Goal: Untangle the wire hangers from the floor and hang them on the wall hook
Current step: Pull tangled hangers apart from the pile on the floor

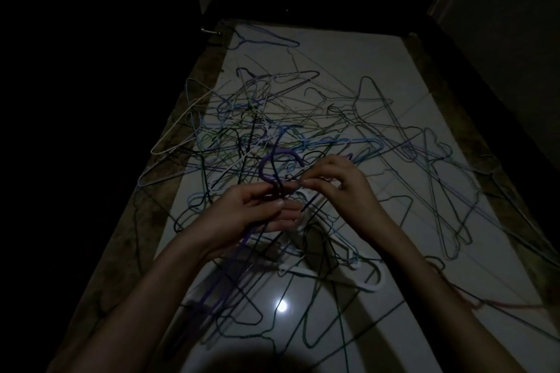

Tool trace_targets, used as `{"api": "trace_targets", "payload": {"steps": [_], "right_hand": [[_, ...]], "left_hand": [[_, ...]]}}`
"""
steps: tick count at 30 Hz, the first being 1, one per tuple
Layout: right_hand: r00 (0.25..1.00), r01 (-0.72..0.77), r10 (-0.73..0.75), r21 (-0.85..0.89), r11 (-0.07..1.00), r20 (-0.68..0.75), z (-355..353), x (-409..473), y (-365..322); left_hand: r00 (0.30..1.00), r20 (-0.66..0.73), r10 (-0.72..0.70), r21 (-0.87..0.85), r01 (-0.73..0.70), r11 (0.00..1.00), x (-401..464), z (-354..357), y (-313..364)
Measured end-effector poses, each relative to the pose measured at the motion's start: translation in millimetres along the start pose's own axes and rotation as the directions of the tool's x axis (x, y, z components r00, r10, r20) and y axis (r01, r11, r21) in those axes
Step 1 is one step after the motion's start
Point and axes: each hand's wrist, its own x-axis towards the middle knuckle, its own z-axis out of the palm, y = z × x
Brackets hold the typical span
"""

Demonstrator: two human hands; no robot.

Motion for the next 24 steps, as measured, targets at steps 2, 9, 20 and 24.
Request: {"api": "trace_targets", "payload": {"steps": [2, 9, 20, 24], "right_hand": [[0.999, 0.0, 0.001, 0.032, 0.999, -0.036, 2.5, 0.1, -0.7], [0.984, -0.164, 0.166, 0.034, 0.986, -0.06, 7.3, -15.6, 36.7], [0.899, -0.395, 0.413, -0.141, 0.908, 0.144, 58.0, -43.3, 112.5], [0.933, -0.291, 0.349, -0.38, 0.878, 0.091, 62.0, -35.3, 129.7]], "left_hand": [[1.0, -0.005, -0.001, 0.015, 0.001, 1.0, 0.4, 1.6, -2.0], [0.982, -0.19, 0.026, 0.015, -0.024, 1.0, 4.7, -10.9, -14.6], [0.958, -0.277, 0.075, 0.042, -0.066, 0.997, 7.8, -27.9, -13.3], [0.957, -0.279, 0.075, 0.039, -0.066, 0.997, 9.0, -29.6, -19.8]]}}
